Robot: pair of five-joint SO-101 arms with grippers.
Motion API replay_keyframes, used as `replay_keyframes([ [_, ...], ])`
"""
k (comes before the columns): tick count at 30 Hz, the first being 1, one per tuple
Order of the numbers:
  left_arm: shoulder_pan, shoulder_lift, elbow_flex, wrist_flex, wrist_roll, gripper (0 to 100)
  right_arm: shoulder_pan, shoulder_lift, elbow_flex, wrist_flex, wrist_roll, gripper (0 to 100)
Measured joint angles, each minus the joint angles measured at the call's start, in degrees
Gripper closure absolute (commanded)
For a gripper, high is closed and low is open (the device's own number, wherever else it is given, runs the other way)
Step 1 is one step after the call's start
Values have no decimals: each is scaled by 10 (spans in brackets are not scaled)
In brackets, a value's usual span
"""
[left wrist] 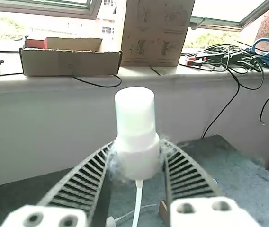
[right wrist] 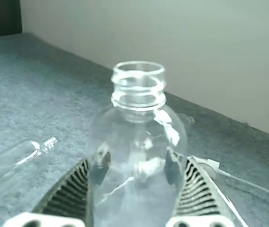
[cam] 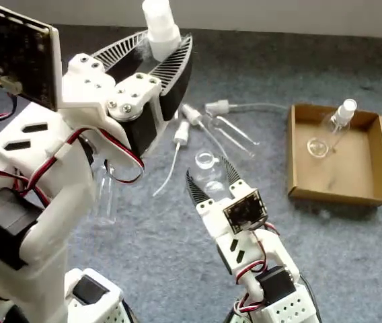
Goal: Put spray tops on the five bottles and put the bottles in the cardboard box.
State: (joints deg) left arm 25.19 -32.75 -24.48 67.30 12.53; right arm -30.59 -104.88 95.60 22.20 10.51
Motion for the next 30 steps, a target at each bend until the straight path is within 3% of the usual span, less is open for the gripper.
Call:
replay_keyframes([
  [6,0,-55,156,-105,8,995,0,0,0,0,-37,936],
  [15,0,-217,499,-388,8,995,14,0,0,0,-45,936],
  [21,0,-236,524,-391,11,995,23,0,0,2,-46,936],
  [30,9,-161,433,-320,13,995,23,0,0,5,-46,936],
])
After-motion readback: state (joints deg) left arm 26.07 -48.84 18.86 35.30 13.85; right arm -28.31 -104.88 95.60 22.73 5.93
